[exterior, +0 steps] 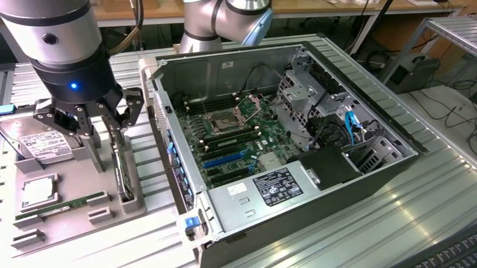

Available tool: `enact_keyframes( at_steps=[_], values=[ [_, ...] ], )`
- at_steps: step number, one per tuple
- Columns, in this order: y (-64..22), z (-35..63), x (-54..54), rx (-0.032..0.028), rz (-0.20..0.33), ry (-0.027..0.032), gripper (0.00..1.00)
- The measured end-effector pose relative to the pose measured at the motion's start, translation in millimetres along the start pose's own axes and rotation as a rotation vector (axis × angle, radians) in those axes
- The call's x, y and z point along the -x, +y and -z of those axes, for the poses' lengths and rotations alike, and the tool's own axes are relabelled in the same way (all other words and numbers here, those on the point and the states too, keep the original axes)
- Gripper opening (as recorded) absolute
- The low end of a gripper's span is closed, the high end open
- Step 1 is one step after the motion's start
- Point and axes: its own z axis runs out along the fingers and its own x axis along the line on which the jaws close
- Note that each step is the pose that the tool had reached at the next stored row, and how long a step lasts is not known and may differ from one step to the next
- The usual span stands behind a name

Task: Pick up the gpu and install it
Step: 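Pick up the gpu and move the gpu toward the slot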

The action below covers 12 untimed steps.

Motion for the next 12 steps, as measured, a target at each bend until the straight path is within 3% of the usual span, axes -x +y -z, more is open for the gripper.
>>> enact_keyframes(
  at_steps=[6,12],
  values=[
    [-1.0,-19.9,-4.0,0.0,0.0,-0.0008,0.42],
    [-1.7,-39.2,-4.7,0.0006,0.0,-0.0084,0.42]
  ],
)
